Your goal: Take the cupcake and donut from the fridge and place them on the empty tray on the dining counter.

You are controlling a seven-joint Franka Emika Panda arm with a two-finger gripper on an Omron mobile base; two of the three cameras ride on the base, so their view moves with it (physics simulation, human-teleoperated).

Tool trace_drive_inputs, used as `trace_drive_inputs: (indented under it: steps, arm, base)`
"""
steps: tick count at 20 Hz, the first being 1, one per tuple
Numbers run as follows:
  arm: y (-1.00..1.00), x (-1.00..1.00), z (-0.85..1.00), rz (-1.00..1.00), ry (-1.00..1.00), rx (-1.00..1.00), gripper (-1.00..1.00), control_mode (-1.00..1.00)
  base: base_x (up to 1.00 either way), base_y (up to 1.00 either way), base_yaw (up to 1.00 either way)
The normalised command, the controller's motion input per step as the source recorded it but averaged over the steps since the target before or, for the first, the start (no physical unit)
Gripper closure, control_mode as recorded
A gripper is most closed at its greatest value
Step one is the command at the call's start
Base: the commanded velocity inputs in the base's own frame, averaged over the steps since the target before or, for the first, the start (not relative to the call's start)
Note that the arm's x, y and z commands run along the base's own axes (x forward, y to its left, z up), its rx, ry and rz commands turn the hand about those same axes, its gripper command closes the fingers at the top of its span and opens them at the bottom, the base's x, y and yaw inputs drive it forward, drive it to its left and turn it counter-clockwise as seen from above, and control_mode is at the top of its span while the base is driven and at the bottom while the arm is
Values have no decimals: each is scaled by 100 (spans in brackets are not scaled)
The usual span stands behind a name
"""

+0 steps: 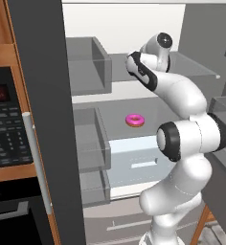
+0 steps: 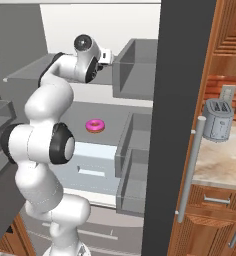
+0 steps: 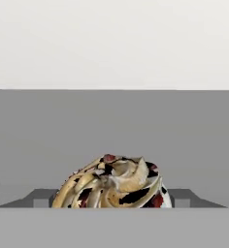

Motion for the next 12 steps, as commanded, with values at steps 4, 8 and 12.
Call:
trace_drive_inputs:
  steps: [4, 8, 12]
  arm:
    - [0, -45, -17, 0, -12, 0, 100, -100]
    - [0, -100, 10, 6, -40, 0, 100, -100]
    - [0, -100, 38, 4, -29, 0, 100, -100]
  base:
    - [0, 0, 0]
    - [0, 0, 0]
    - [0, 0, 0]
